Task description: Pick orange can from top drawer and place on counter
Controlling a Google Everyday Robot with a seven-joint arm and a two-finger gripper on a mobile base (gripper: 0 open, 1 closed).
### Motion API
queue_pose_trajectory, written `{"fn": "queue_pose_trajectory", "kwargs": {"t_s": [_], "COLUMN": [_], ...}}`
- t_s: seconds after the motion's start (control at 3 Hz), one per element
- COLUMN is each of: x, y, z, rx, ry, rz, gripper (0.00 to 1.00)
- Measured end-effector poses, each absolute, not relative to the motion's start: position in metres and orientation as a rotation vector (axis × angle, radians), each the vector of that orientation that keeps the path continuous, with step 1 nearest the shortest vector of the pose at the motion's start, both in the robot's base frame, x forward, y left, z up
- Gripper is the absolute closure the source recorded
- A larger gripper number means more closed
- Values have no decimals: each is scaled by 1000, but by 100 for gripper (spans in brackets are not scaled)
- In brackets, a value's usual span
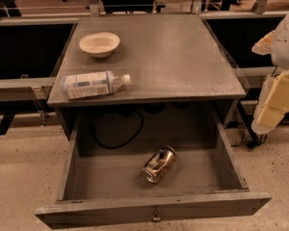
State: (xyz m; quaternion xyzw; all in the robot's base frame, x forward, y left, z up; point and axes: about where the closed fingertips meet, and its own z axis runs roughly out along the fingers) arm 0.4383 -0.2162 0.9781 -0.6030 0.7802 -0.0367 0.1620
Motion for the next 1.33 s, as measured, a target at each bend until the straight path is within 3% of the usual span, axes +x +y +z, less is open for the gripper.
{"fn": "queue_pose_trajectory", "kwargs": {"t_s": [0.67, 1.33], "x": [438, 398], "y": [-203, -183], "z": [943, 815], "rx": [-1834, -2061], "ry": [2192, 2237], "rz": [-88, 145], "gripper": [0, 0]}}
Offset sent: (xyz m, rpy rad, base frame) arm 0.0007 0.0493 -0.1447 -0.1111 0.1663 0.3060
